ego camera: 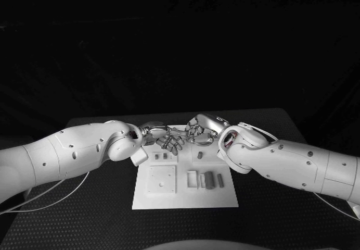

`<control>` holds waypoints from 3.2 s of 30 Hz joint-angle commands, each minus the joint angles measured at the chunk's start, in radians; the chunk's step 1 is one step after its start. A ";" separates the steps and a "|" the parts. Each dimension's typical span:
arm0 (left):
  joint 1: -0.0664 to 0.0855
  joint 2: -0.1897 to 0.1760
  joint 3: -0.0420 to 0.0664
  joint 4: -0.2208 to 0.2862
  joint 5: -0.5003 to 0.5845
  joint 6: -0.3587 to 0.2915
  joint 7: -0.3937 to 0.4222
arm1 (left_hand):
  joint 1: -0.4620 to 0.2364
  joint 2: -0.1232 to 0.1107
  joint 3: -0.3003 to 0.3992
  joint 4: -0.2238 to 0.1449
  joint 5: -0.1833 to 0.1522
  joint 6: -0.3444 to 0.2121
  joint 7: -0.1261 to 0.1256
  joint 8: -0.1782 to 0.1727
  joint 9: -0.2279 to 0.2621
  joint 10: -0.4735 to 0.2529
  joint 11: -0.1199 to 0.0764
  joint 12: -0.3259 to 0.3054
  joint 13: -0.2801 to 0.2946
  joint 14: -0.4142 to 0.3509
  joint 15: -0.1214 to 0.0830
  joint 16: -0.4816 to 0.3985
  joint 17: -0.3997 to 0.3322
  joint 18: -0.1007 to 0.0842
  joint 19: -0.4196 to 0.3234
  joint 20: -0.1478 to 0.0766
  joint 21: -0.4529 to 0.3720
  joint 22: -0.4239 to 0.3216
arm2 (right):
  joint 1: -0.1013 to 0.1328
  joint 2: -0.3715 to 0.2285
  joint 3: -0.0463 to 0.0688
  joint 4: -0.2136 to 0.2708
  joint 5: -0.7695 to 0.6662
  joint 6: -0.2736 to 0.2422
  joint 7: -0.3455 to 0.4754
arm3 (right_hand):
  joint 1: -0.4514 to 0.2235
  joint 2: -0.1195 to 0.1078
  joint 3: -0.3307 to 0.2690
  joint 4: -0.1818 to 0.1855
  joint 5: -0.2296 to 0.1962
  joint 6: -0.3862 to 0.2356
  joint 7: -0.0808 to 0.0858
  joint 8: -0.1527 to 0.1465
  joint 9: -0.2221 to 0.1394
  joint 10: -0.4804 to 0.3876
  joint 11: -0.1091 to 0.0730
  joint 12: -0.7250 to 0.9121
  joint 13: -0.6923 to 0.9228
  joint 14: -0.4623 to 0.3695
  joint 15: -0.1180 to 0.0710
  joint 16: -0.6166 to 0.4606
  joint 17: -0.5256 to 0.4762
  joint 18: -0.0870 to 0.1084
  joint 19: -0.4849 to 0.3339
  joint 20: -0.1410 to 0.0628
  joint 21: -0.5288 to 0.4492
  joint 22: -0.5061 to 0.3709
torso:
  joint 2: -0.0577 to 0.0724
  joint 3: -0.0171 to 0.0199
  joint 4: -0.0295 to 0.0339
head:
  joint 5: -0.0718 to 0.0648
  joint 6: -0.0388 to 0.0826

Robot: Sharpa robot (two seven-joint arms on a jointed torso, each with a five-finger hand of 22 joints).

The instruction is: Assemble the parts on the task board

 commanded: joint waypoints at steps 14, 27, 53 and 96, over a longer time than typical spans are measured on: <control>0.001 0.002 0.000 0.002 0.012 0.041 0.011 | 0.074 0.036 0.046 -0.069 -0.004 0.015 -0.011 0.013 -0.001 0.007 -0.008 0.002 0.001 0.004 0.002 -0.020 0.015 0.005 0.001 0.003 0.006 -0.008 | 0.000 0.004 0.000 0.004 0.001 0.023 0.009 | 0.004 0.004 0.006 0.002 0.001 0.001 0.005 0.005 0.002 0.007 0.003 -0.005 0.001 0.002 -0.004 -0.007 -0.002 0.006 0.006 -0.003 0.001 0.016 | 0.000 -0.0003 0.0005 | 0.000 -0.006; 0.001 0.001 0.000 0.002 0.011 0.037 0.012 | 0.084 0.052 0.070 -0.088 -0.004 0.027 -0.017 0.019 -0.001 0.017 -0.011 0.003 0.002 0.007 0.002 -0.026 0.022 0.002 0.003 0.003 0.006 -0.011 | 0.000 0.003 0.000 0.015 0.005 0.030 0.012 | 0.003 0.004 0.005 0.002 0.001 0.001 0.005 0.005 0.003 0.007 0.003 -0.006 0.002 0.003 -0.004 -0.007 -0.002 0.006 0.006 -0.003 0.001 0.016 | 0.000 -0.0006 0.0001 | 0.003 -0.008; 0.001 -0.002 0.000 0.003 0.010 0.045 0.001 | 0.160 0.078 0.248 -0.130 -0.004 0.068 -0.026 0.042 0.005 0.066 -0.026 0.018 0.021 0.015 -0.001 -0.046 0.048 -0.009 0.006 0.000 0.010 -0.009 | 0.000 0.003 0.000 0.020 0.009 0.031 0.018 | 0.002 0.004 0.006 0.001 0.001 0.000 0.005 0.005 0.004 0.008 0.003 -0.008 0.003 0.004 -0.004 -0.009 -0.002 0.006 0.007 -0.003 0.000 0.016 | 0.000 -0.0004 0.0003 | 0.002 -0.014; 0.000 -0.021 0.000 0.021 -0.073 -0.051 0.064 | 0.179 0.103 0.325 -0.126 -0.004 0.115 -0.042 0.083 0.048 0.120 -0.040 0.045 0.063 0.048 -0.014 -0.035 0.095 -0.015 0.020 -0.012 0.018 0.007 | 0.000 -0.061 -0.001 -0.038 0.797 0.168 0.296 | -0.059 -0.034 -0.066 0.018 -0.001 -0.235 0.108 -0.117 -0.077 -0.192 0.105 -0.141 -0.086 -0.105 0.096 -0.028 -0.002 0.006 -0.089 0.049 -0.049 0.019 | 0.000 -0.0008 -0.0009 | 0.006 -0.015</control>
